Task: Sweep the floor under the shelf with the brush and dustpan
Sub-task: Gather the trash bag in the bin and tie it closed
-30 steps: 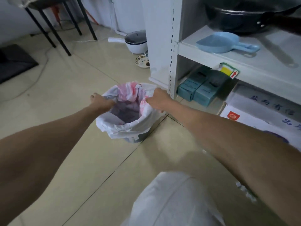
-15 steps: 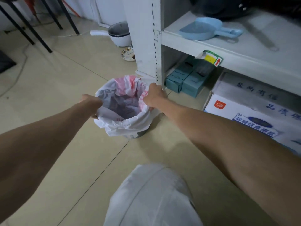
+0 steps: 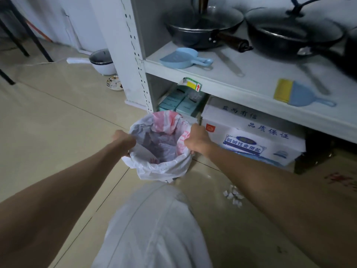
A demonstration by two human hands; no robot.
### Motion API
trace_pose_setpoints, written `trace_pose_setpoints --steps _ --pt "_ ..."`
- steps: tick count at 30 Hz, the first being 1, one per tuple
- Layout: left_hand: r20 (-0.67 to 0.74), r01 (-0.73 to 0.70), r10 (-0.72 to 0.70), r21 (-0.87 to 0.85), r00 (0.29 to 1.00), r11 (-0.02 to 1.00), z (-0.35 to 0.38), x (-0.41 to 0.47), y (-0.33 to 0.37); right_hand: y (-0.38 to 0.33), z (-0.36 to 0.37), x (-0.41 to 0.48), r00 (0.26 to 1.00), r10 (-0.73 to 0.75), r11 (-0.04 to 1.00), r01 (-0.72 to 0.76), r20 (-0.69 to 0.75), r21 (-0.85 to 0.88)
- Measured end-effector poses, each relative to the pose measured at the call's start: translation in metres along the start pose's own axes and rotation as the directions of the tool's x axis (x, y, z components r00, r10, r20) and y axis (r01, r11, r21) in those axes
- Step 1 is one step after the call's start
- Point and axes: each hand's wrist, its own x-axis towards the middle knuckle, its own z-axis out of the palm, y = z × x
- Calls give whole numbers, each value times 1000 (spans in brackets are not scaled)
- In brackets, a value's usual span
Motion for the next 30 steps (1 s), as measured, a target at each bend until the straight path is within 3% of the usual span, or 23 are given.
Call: trace_pose_setpoints --steps 19,25,30 --pt "216 -127 117 32 969 991 60 -66 11 93 -33 -57 978 192 981 -193 -85 -6" --pt "241 -116 108 18 965 993 65 -72 11 103 -39 -59 982 184 983 -183 -32 29" --pt "295 -121 78 131 952 984 55 -87 25 106 -54 -65 982 190 981 -190 10 30"
